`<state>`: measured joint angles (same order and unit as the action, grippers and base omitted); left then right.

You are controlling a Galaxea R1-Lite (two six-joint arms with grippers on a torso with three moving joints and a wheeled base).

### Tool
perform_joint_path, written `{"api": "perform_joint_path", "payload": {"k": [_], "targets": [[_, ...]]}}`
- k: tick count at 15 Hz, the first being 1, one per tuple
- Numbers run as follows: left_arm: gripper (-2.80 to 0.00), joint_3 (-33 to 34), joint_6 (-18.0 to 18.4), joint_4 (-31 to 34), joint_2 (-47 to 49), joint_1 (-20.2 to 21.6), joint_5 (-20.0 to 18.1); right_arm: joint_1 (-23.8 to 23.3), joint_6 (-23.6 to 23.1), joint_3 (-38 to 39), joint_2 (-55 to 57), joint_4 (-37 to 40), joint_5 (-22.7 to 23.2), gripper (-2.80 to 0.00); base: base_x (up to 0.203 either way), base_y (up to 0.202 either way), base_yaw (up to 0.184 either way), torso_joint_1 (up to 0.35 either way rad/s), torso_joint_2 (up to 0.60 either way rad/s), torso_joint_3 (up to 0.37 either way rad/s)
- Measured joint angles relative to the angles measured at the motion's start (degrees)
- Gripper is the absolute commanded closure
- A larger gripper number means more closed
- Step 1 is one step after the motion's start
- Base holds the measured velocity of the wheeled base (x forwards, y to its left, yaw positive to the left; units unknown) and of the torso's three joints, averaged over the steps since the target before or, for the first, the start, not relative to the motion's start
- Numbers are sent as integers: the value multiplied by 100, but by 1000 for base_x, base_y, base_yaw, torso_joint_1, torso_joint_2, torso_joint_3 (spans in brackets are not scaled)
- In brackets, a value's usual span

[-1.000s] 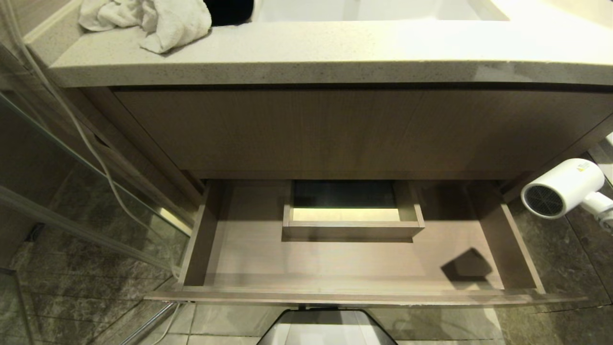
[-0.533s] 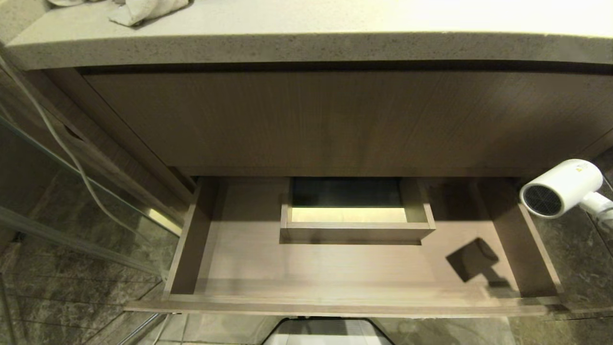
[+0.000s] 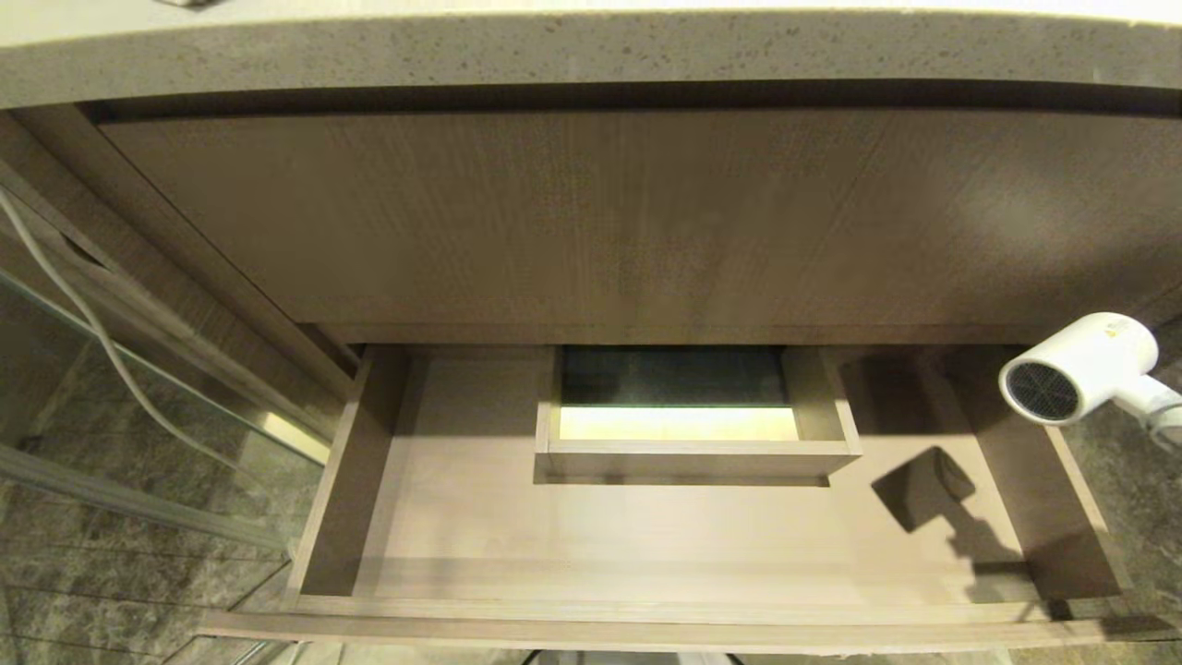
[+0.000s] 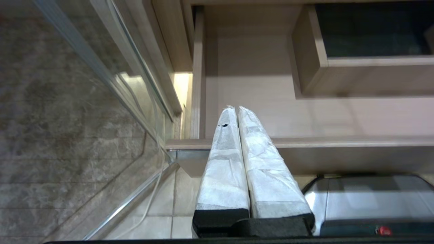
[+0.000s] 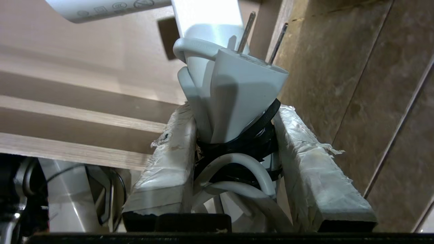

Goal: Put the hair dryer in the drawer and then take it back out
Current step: Put it into the drawer

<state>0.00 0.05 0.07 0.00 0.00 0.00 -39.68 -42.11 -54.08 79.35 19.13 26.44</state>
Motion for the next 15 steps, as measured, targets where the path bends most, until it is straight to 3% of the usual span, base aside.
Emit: {"api": "perform_joint_path", "payload": {"k": [15], "targets": [[0,0,0,3,0,0,-2,2,-12,193,0,60,-7,0,0,0,0,19,10,28]]}}
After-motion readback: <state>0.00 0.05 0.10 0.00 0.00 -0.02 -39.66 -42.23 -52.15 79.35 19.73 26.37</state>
